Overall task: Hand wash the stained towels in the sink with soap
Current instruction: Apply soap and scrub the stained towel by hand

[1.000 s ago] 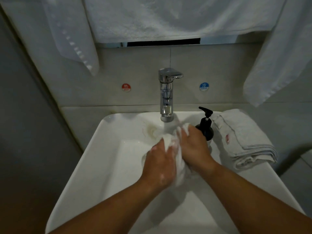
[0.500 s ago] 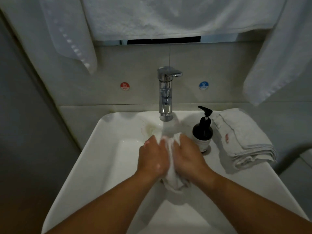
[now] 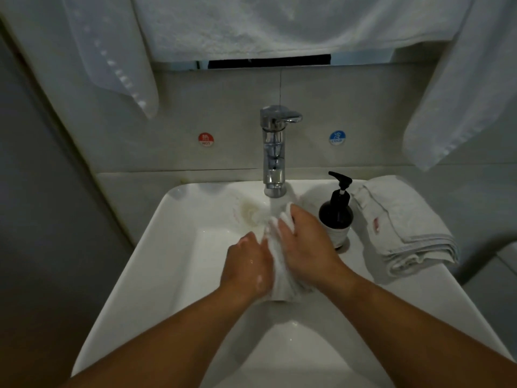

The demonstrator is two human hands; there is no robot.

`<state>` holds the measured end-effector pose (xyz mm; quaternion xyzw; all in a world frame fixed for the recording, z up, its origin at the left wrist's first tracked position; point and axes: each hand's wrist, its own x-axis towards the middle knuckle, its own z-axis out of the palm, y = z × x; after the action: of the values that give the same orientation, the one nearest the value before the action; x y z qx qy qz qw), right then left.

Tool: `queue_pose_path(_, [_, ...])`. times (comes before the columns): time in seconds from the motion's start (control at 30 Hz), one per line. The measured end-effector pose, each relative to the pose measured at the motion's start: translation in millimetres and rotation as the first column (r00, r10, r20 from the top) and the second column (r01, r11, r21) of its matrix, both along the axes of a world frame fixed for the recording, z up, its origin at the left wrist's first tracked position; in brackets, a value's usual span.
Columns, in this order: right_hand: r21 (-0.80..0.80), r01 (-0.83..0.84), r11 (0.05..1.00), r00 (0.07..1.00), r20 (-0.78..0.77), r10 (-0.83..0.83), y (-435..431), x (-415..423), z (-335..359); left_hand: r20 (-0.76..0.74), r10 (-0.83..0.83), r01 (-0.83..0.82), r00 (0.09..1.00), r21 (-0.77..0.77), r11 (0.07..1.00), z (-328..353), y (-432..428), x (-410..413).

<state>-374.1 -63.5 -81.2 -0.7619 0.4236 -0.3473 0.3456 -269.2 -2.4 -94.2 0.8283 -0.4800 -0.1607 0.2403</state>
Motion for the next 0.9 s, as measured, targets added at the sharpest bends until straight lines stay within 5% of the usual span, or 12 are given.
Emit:
queue_pose_path(0.17, [0.162, 0.123, 0.979, 0.991, -0.062, -0.115, -19, -17, -2, -0.106, -0.109, 0.070, 0.988, -0.316, 0.946, 12, 7, -26])
queue_pose_path(0.23, [0.108, 0.062, 0.992, 0.993, -0.109, -0.050, -4, -14, -7, -0.176, -0.009, -0.034, 0.984, -0.236, 0.971, 8, -5, -17])
queue_pose_path(0.33, [-0.026, 0.057, 0.998, 0.998, 0.014, -0.057, 7, -2, -1, -0.166, 0.085, -0.097, 0.982, -0.060, 0.993, 1, -6, -5])
queue_pose_path(0.43, [-0.020, 0.173, 0.985, 0.984, 0.049, -0.172, -15, -3, 6, -0.116, 0.002, -0.021, 0.993, -0.163, 0.986, 13, 8, -21])
queue_pose_path(0.53, [0.086, 0.126, 0.988, 0.992, -0.040, -0.123, -23, -12, -7, -0.268, -0.055, -0.042, 0.962, -0.341, 0.939, 18, 6, -25])
queue_pose_path(0.73, [0.052, -0.002, 0.999, 0.998, 0.063, -0.001, -1, -1, -6, -0.194, 0.023, -0.042, 0.981, -0.094, 0.995, -4, -8, 9])
queue_pose_path(0.9, [0.127, 0.149, 0.981, 0.989, -0.012, -0.148, -30, -16, 6, -0.180, 0.066, -0.101, 0.981, -0.188, 0.977, 5, -6, 29])
